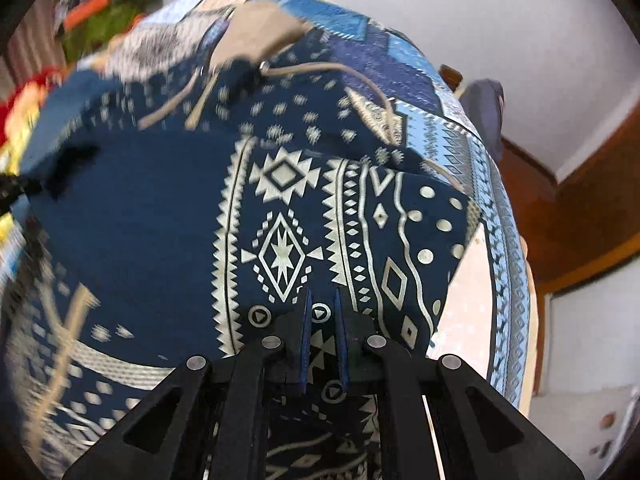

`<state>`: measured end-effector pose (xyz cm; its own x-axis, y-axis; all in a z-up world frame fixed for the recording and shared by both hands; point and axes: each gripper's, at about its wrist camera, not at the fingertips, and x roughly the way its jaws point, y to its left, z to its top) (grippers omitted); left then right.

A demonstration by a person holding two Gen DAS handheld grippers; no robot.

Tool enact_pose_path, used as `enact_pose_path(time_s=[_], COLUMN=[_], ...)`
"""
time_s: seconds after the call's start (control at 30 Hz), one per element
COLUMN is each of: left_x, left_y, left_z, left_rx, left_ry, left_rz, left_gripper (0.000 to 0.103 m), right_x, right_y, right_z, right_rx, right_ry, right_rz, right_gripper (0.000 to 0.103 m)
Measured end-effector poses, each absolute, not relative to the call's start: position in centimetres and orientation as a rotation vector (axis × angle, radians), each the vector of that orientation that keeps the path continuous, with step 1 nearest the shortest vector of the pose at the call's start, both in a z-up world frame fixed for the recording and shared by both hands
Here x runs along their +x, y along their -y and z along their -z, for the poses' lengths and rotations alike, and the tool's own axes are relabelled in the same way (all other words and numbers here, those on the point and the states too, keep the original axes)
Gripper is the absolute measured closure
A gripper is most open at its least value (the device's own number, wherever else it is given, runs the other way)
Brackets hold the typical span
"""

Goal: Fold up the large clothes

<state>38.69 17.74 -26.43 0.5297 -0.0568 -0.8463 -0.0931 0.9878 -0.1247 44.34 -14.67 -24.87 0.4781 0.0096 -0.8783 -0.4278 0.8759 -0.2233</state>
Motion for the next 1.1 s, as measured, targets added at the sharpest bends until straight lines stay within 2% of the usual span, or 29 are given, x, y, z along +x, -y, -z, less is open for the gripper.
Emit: enact_pose_path(time_s=[0.07,0.13,0.2,0.4,0.6,0.87,1.1], left_x=[37.9,37.2,36.4,35.1,34.3,34.6,36.4], left_y=[-18.5,-19.2,-20.0,-21.3,-19.7,-18.5,-16.3], left_z=[26.9,26.9,26.8,26.8,24.5,22.2,23.1], left_rx=[-0.204,-0.229,-0.272,-0.343,-0.111,-0.065,-0.031], left_ry=[-1.003,-0.987,-0.97,-0.982,-0.937,-0.912,-0.941], left_rz=[-0.028,-0.056,-0.065,-0.065,-0.185,-0.137,-0.089], left_gripper=[0.059,0.044,0.042,0.04,0.04,0.04,0.04], right_x=[43.8,43.4,43.3,43.1,43.4,43.6,42.9], right_y=[14.8,15.2,15.9,16.7,16.7,18.4,19.9], right_z=[24.9,24.9,24.9,24.9,24.8,24.7,25.1], right_rx=[-0.491,-0.523,-0.532,-0.49,-0.468,-0.402,-0.453], right_ry=[-1.028,-1.008,-0.99,-0.98,-0.998,-0.997,-0.976], right_rz=[-0.27,-0.239,-0.217,-0.215,-0.208,-0.201,-0.072], right_gripper=[0.096,0.096,0.096,0.096,0.096,0.096,0.095])
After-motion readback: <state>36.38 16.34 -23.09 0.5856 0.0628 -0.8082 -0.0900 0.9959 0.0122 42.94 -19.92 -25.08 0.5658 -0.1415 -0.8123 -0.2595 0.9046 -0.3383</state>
